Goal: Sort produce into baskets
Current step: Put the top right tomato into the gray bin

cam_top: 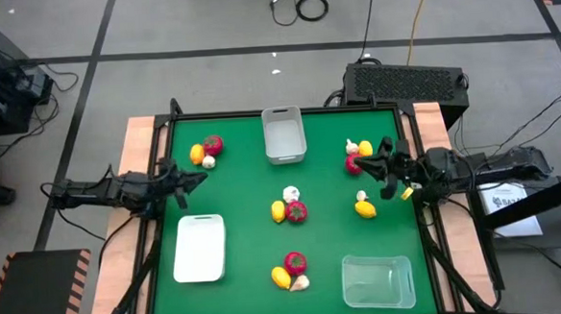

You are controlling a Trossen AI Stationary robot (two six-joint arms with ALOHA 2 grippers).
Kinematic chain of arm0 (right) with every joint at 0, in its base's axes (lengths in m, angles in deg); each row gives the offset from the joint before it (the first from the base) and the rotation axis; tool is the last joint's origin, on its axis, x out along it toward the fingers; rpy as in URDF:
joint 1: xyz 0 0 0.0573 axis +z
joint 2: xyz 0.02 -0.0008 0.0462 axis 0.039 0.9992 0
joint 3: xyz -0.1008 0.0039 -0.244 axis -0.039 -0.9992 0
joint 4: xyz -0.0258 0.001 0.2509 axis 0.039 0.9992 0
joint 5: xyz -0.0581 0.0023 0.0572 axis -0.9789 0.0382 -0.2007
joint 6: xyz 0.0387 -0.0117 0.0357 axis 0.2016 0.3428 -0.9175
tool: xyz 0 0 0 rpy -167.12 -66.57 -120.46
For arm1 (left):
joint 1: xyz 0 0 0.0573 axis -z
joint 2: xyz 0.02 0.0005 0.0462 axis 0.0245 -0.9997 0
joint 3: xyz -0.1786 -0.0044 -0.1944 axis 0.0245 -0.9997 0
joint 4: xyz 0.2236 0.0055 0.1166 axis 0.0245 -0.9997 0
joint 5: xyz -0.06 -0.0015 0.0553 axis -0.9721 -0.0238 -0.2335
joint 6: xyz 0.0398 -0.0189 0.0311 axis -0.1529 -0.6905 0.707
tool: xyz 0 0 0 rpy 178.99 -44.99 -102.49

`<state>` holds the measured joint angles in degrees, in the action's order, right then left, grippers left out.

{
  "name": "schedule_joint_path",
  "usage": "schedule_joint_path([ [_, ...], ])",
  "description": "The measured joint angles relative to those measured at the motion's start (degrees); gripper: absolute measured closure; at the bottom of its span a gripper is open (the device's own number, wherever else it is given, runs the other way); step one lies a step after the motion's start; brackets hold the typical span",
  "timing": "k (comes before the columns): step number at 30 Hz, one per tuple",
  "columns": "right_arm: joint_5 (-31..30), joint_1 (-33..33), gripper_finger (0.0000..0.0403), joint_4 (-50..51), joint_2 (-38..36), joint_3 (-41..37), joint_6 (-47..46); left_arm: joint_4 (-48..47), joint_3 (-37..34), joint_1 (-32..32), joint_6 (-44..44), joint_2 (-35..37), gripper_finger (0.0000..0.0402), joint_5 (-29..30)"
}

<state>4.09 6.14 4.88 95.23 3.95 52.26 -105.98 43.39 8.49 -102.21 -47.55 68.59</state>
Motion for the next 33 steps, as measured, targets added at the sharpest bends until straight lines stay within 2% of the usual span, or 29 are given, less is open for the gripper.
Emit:
schedule_joint_path([
  [7, 0.23, 0.0, 0.0362, 8.52, 11.48, 14.26, 7.77, 8.81, 0.01, -0.04, 3.78, -0.36, 0.0374, 2.67],
  [13, 0.23, -0.22, 0.0325, 28.28, 20.05, 28.83, 12.59, 9.9, 5.4, -0.04, 6.93, -5.5, 0.0347, 4.85],
  [18, 0.24, -1.57, 0.0287, 45.81, 26.11, 39.75, 12.17, 9.84, 15.35, 0.0, 16.94, -15.61, 0.0287, 4.87],
  [25, 0.24, -3.82, 0.0223, 61.33, 34.43, 53.97, 12.28, 8.64, 32.76, 0.0, 32.59, -32.63, 0.0187, 4.87],
  [29, 0.25, -6.99, 0.0183, 74.63, 39.64, 60.39, 10.69, 1.37, 42.67, 0.0, 36.12, -41.91, 0.0141, 6.82],
  [33, 1.45, -10.96, 0.014, 85.07, 44.75, 61.75, 8.62, -7.98, 50.47, 0.0, 35.93, -50.32, 0.0116, 7.95],
])
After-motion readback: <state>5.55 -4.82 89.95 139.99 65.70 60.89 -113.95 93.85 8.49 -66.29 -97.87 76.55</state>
